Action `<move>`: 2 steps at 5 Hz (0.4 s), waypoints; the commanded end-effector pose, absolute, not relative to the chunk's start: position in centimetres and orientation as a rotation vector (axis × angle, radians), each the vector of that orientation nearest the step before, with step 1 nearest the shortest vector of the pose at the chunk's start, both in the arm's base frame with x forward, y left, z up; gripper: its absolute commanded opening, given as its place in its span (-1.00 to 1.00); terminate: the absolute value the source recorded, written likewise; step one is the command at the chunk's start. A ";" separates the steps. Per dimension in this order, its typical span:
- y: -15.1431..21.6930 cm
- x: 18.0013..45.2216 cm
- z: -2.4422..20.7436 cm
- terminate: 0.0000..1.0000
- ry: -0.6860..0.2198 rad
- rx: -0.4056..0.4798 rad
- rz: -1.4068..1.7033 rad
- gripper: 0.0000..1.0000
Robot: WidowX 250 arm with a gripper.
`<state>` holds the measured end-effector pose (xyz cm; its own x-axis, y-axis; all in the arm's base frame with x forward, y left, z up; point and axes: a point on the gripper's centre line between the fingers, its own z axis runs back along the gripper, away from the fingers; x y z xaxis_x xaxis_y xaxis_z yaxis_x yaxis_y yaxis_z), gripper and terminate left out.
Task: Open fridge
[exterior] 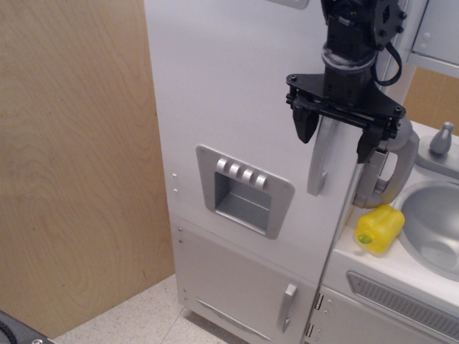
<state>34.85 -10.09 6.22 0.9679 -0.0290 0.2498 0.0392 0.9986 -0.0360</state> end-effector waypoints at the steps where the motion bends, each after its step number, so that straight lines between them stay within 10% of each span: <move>1: -9.9 35.7 8.6 -1.00 -0.330 -0.050 -0.005 -1.00; 2: -9.5 35.7 8.3 -1.00 -0.358 -0.021 0.002 -1.00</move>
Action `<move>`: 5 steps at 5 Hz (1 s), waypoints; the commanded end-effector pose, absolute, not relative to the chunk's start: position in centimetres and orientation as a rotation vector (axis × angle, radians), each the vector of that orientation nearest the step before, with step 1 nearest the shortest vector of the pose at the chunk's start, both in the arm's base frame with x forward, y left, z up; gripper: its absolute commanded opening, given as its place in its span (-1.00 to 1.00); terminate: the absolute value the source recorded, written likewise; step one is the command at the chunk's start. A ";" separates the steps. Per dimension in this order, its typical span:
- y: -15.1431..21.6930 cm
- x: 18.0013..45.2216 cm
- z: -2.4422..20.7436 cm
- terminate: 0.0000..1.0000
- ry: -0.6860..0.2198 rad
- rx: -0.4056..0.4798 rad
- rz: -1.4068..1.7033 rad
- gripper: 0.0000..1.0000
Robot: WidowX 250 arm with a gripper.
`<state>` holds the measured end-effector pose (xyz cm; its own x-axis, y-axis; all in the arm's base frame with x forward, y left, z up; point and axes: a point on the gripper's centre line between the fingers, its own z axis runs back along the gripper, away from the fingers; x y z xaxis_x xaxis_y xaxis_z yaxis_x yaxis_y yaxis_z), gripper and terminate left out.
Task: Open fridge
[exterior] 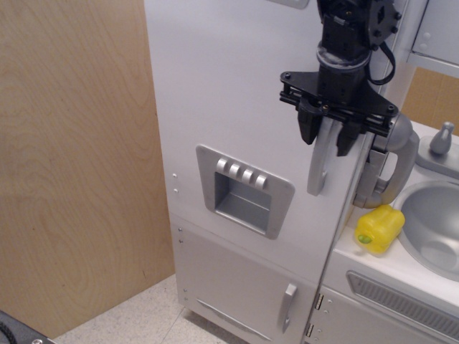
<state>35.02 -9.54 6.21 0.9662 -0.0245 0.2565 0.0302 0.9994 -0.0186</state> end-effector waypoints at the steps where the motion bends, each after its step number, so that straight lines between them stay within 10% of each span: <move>1: -9.2 35.6 8.2 -1.00 -0.374 -0.004 0.000 -1.00; 4: -7.6 29.8 9.3 -1.00 -0.379 0.004 -0.058 -1.00; 5: -7.1 28.2 9.9 -1.00 -0.349 -0.008 -0.063 1.00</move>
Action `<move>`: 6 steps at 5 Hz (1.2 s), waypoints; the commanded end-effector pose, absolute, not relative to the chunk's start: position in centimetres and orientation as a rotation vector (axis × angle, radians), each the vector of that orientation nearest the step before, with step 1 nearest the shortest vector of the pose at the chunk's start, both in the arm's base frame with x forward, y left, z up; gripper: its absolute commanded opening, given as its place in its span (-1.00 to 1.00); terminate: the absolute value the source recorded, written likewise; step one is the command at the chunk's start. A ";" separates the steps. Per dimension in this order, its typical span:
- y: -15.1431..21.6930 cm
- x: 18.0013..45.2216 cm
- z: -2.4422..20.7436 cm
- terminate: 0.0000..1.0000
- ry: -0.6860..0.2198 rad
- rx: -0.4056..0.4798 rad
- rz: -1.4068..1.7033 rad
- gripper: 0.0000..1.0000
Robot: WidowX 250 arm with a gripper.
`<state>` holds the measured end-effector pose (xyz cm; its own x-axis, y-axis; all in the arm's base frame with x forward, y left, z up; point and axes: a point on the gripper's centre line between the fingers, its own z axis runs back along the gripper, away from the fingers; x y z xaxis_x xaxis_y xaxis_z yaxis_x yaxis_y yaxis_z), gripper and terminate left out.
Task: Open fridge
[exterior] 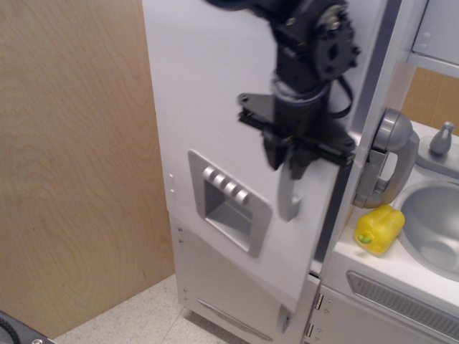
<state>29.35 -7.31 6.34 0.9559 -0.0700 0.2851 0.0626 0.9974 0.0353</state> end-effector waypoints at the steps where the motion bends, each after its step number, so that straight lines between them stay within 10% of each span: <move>1: -7.3 26.8 10.5 -1.00 -0.240 -0.046 -0.068 1.00; 6: -18.0 26.2 9.4 -1.00 -0.077 -0.096 -0.293 1.00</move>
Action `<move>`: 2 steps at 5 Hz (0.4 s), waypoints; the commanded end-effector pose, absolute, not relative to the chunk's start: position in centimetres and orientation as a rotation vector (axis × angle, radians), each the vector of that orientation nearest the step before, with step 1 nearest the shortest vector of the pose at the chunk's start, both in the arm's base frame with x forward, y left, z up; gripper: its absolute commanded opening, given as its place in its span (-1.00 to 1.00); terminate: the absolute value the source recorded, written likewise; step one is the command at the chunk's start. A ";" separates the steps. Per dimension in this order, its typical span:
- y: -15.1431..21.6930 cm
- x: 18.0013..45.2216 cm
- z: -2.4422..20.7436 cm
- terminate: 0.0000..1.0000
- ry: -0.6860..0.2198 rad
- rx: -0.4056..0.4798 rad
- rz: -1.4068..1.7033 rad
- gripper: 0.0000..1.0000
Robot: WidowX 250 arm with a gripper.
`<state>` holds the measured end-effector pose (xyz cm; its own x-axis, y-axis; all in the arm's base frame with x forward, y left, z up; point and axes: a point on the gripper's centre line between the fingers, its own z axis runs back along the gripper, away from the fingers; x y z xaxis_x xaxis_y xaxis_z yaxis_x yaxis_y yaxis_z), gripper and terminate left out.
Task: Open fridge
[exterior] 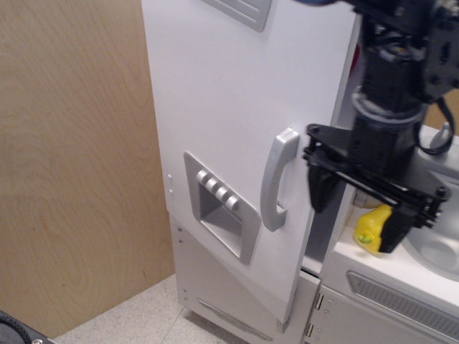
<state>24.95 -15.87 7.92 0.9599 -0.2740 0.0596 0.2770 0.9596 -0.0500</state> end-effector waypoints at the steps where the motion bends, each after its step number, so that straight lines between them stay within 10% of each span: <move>1: -19.0 28.4 9.0 -1.00 -0.095 -0.104 -0.285 1.00; 2: -18.8 30.4 9.1 -1.00 -0.157 -0.071 -0.278 1.00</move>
